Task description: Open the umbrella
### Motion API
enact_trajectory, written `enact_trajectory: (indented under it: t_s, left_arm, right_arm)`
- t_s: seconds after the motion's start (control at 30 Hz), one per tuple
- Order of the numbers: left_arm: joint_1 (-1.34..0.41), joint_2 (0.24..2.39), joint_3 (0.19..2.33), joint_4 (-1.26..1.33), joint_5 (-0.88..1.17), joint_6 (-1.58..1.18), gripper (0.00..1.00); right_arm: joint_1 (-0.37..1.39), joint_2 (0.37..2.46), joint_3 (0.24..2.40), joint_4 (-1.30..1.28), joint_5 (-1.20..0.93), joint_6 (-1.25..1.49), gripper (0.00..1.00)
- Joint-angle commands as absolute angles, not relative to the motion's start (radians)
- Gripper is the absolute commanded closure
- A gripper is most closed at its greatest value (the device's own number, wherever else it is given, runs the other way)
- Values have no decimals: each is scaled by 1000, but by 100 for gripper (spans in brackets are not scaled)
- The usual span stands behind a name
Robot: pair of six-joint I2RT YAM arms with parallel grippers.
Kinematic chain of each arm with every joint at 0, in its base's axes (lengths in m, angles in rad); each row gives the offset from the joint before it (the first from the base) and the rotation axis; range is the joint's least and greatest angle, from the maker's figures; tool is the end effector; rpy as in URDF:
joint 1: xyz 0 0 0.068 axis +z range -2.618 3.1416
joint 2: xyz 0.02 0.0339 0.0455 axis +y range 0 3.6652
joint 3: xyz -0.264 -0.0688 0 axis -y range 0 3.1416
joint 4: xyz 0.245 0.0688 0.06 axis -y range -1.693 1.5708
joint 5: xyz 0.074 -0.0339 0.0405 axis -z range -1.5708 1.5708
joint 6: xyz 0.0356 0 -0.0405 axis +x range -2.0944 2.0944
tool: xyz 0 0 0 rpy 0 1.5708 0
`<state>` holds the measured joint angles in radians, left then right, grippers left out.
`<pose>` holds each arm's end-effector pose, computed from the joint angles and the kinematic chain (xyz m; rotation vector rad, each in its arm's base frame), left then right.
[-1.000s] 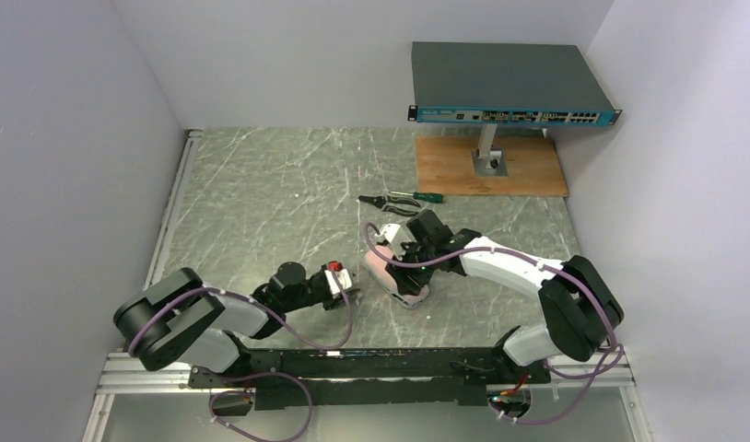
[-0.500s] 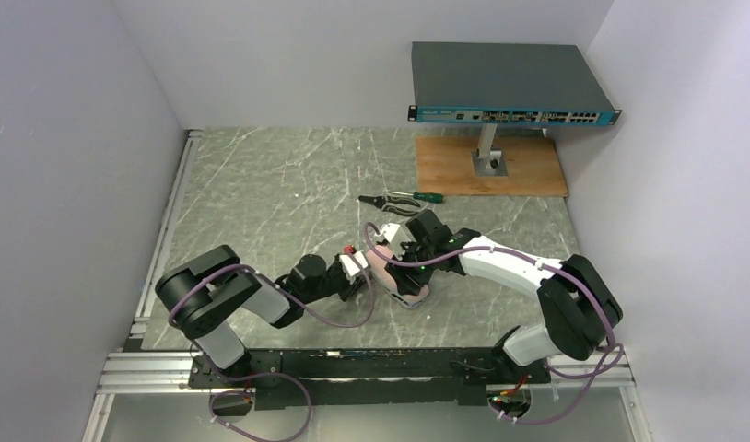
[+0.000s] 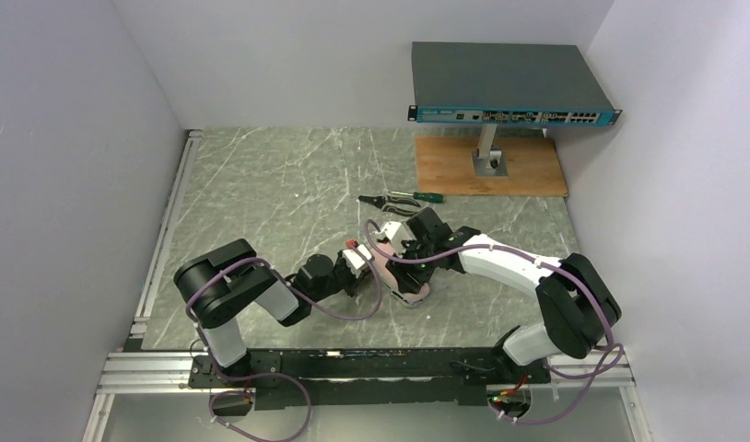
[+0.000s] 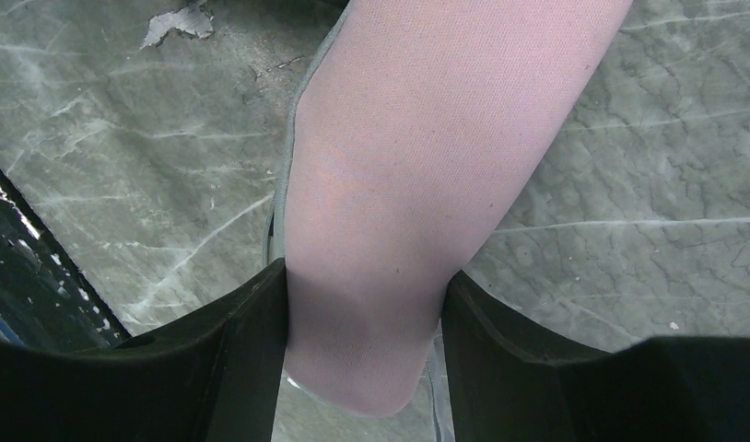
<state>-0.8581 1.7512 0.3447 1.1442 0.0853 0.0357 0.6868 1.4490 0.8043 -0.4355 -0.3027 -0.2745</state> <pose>0.1758 -0.2081 0.1129 0.8687 1.6701 -0.6504 0.2026 0.1798 0.1810 -1.3266 2.3233 0.5361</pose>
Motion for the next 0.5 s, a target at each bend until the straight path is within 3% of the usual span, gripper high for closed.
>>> enact_trajectory:
  t_s: [0.0,0.1,0.47]
  left_arm:
    - [-855,1718,375,1164,3,29,100]
    - [-829,1695,363,1140,-38,43,100]
    - [-648,1679,373,1095,-9,47,100]
  right_arm:
    - [701,1493,785,-507,-334,-377,89]
    - [702,1477,769,-516,-328,-409,100]
    - [679,1449,746,-570,-329,-490,100]
